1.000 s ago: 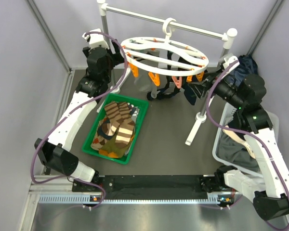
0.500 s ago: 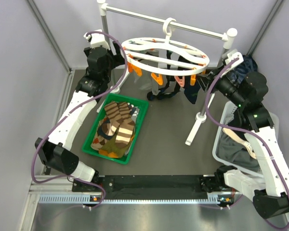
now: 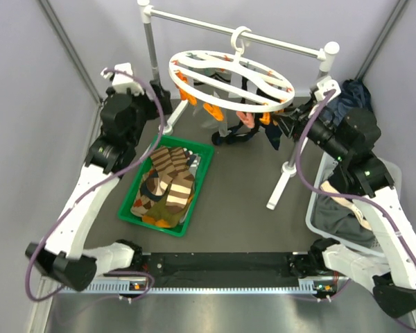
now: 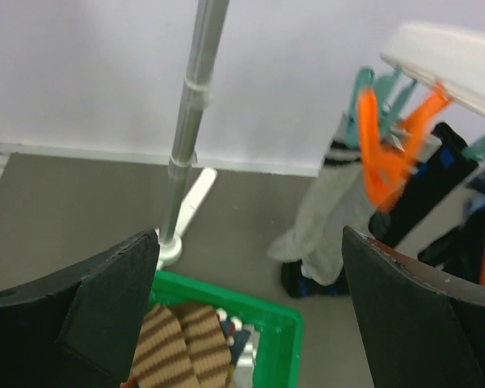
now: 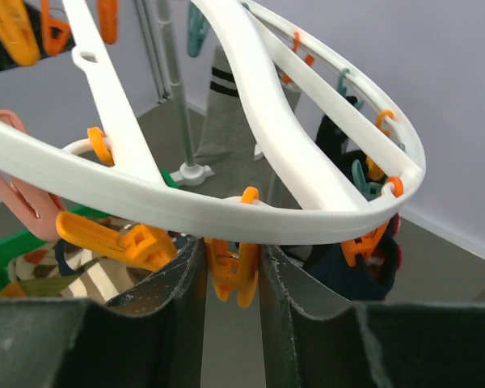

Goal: Clip the socks to the hanger
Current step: Open the clamp at the hanger, then pick up the sock from the bin.

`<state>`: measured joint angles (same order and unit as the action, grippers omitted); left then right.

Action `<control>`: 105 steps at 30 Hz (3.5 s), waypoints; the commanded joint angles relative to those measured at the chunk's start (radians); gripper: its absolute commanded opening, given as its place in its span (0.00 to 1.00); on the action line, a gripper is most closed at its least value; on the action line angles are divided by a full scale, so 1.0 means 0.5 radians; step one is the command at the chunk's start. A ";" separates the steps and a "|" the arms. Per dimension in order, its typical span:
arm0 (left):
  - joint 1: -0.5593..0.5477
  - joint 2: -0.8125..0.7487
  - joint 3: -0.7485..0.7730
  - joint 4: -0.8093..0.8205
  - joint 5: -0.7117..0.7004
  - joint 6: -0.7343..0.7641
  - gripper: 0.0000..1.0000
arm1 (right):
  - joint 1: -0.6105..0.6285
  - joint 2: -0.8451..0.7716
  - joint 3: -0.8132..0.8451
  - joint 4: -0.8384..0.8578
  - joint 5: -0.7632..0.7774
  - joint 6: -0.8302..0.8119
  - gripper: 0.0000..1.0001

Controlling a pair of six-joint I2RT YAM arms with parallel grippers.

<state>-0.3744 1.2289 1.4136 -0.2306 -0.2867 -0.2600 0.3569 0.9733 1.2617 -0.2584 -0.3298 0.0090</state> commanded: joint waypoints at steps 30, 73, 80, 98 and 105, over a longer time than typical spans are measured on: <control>0.006 -0.238 -1.097 -0.398 -0.215 -0.615 0.91 | 0.986 -0.026 -0.250 0.130 1.190 0.409 0.00; -0.352 -0.117 -1.186 -1.103 0.460 -0.940 0.05 | 0.986 -0.140 -0.385 0.146 1.206 0.344 0.00; -0.448 -0.200 -1.109 -1.284 0.372 -0.925 0.48 | 0.986 -0.115 -0.403 0.170 1.206 0.326 0.00; -0.181 0.686 -0.370 -1.104 0.033 -0.453 0.44 | 0.986 -0.127 -0.403 0.143 1.255 0.264 0.00; -0.175 0.966 -0.403 -1.042 0.064 -0.431 0.31 | 0.986 -0.106 -0.416 0.149 1.255 0.258 0.00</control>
<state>-0.4660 1.6745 1.2022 -0.7963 -0.2558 -0.4965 0.8291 0.9127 1.0737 -0.1123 0.2924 0.1490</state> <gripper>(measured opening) 0.360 0.269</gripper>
